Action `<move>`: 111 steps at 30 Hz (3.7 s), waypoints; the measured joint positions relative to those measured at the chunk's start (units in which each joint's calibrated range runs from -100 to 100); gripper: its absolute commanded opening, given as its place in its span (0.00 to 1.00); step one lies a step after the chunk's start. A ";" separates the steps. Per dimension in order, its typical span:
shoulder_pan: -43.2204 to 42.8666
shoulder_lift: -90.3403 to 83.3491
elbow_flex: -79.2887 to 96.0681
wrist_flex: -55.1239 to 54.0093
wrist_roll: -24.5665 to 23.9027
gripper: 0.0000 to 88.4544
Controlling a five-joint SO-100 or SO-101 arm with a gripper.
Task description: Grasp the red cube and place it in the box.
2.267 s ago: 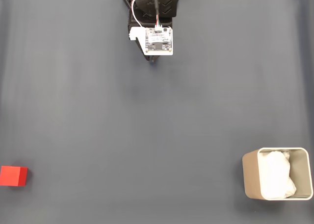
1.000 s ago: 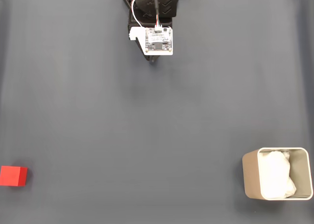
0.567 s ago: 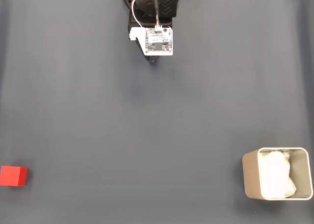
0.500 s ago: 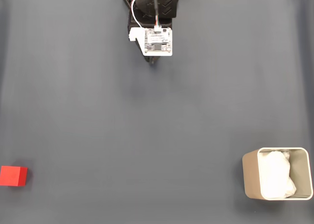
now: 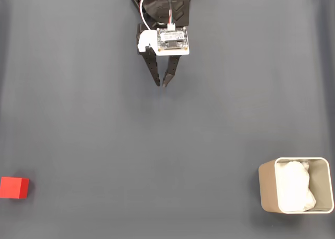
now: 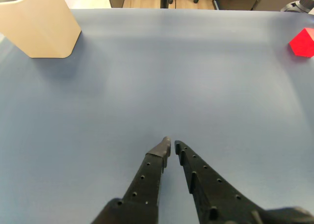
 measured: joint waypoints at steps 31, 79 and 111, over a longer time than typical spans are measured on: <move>7.72 49.15 -57.32 -1.59 -1.32 0.00; 29.82 115.94 -126.31 0.32 -2.54 0.26; 34.20 136.69 -143.04 -4.53 -0.63 0.60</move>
